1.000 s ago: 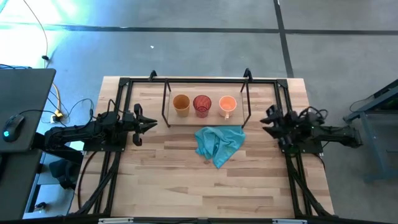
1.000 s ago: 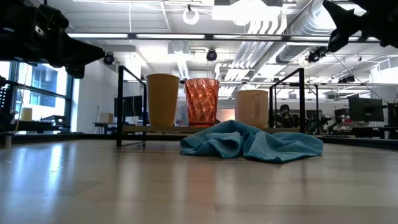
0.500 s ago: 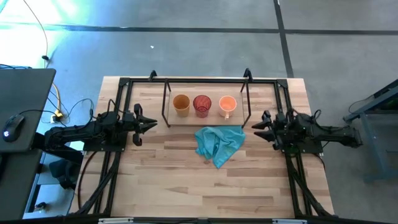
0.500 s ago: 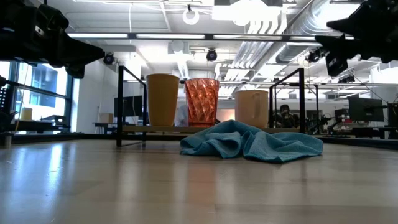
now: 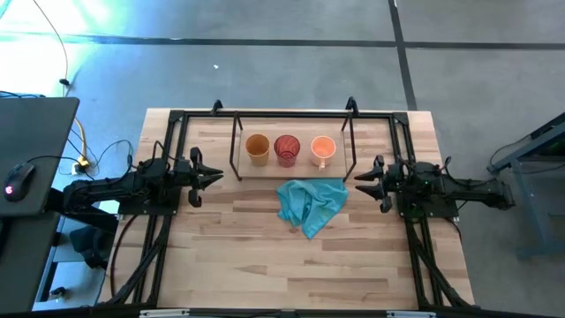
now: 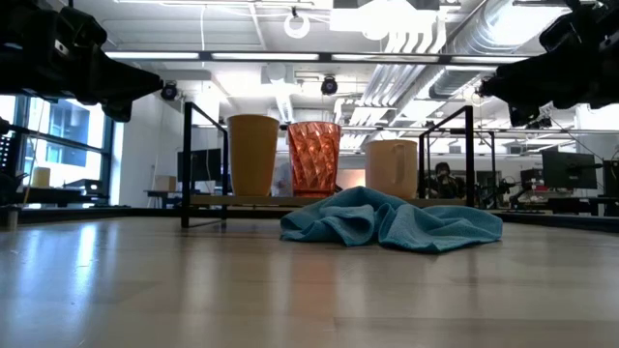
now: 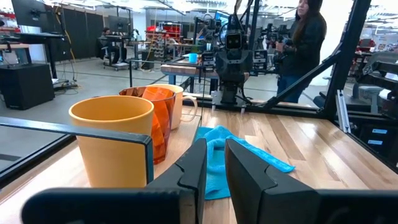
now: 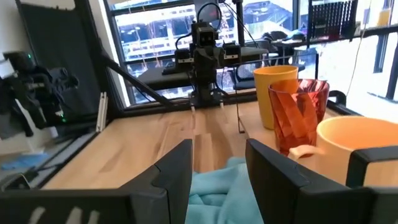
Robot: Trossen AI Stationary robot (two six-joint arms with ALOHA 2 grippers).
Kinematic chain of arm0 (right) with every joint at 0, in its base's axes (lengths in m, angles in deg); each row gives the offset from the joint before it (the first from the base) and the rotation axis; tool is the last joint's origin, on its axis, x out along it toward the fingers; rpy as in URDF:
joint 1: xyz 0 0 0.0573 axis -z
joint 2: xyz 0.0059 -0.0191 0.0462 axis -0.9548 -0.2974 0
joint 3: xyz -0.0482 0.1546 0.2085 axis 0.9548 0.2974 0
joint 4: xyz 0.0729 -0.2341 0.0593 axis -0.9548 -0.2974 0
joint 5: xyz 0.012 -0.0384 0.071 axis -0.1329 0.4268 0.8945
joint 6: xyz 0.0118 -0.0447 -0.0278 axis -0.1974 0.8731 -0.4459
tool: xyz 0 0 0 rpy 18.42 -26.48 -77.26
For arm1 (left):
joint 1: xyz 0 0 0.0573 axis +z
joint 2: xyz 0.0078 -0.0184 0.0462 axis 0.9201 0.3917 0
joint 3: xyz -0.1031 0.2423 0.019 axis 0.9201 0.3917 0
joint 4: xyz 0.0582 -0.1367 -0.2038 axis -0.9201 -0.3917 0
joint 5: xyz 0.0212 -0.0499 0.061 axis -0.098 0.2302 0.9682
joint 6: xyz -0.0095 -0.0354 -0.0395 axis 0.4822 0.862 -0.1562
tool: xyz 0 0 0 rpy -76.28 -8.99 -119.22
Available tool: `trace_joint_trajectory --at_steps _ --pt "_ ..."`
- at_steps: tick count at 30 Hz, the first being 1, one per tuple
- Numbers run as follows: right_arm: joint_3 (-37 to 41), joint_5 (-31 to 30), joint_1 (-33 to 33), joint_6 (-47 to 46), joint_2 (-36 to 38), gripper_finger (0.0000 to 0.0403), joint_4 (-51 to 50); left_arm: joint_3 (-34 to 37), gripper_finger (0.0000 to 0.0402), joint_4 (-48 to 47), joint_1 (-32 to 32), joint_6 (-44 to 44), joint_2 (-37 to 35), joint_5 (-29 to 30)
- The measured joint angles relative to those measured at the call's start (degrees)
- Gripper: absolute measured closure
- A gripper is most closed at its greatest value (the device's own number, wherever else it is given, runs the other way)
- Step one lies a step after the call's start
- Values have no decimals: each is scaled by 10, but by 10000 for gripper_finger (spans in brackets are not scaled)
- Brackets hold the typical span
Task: Stack small to large cups/mugs on shelf
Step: Return to Home Position
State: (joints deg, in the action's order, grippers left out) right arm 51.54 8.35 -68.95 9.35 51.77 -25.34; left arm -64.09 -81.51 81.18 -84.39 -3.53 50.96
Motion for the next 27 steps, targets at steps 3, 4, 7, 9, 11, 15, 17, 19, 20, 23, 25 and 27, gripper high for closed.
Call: trace_joint_trajectory --at_steps 3,4,7,9,11,15,17,19,20,23,25,27 --pt "0 -2 0 22 0 263 0 0 355 0 0 0 0 0" --pt "0 -2 0 28 0 263 0 0 355 0 0 0 0 0" --pt "0 -2 0 31 0 263 0 0 355 0 0 0 0 0" --pt "0 -2 0 30 0 263 0 0 355 0 0 0 0 0" --pt "0 -1 0 30 0 263 0 0 355 0 0 0 0 0" --pt "0 8 0 30 0 263 1 0 355 0 0 0 0 0" --pt "0 8 0 30 0 263 1 0 355 0 0 0 0 0" --pt "0 7 0 30 0 263 0 0 355 0 0 0 0 0" --pt "0 7 0 30 0 263 0 0 355 0 0 0 0 0" --pt "0 7 0 30 0 263 1 0 355 0 0 0 0 0" --pt "0 7 0 30 0 263 1 0 355 0 0 0 0 0" --pt "0 7 0 30 0 263 1 0 355 0 0 0 0 0"
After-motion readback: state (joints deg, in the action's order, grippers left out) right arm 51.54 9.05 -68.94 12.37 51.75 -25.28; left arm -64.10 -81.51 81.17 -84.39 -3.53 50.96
